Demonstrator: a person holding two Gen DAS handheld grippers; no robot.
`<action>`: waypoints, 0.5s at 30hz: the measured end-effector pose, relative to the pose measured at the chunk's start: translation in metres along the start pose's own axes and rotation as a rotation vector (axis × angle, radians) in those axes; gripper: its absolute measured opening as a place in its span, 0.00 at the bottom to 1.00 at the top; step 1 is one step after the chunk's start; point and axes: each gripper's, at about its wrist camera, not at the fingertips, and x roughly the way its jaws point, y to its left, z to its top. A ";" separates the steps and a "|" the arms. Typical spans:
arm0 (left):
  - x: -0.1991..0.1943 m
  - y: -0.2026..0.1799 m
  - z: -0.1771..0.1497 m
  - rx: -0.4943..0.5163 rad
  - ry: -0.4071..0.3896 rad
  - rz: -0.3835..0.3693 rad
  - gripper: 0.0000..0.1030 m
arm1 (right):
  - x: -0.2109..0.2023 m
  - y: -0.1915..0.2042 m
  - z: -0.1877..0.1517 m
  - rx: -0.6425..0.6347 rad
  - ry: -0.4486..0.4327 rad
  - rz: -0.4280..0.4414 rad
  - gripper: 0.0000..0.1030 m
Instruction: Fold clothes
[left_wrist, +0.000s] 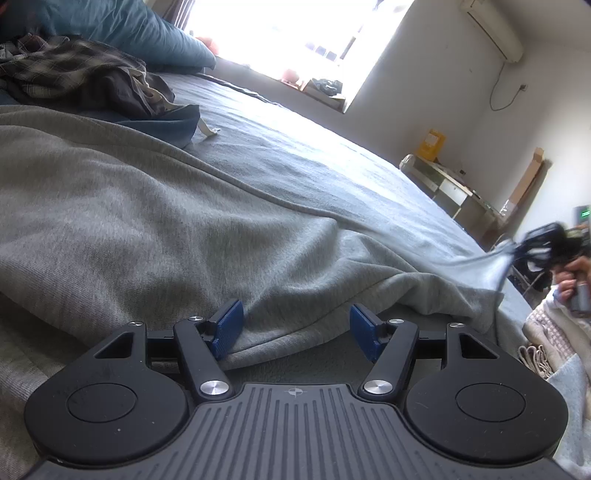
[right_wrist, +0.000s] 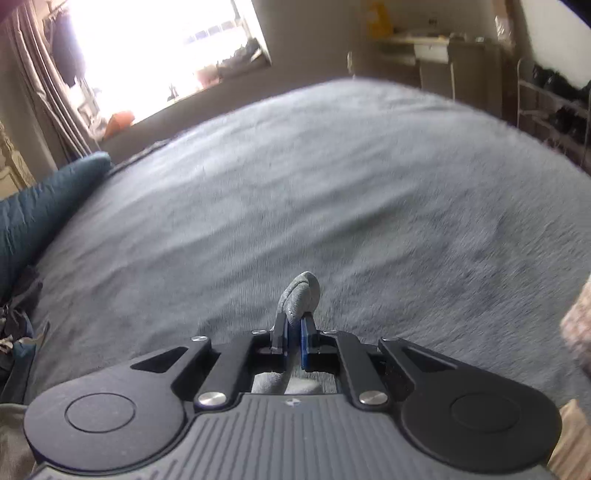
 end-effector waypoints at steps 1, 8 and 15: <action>0.000 0.000 0.000 0.000 0.000 0.000 0.62 | -0.014 0.000 0.003 0.012 -0.030 -0.007 0.07; -0.001 0.000 -0.001 -0.001 -0.001 0.000 0.62 | -0.017 0.009 0.025 0.044 -0.085 -0.046 0.07; -0.001 0.000 -0.001 0.000 -0.001 -0.003 0.62 | 0.065 0.026 0.037 0.090 -0.037 -0.055 0.08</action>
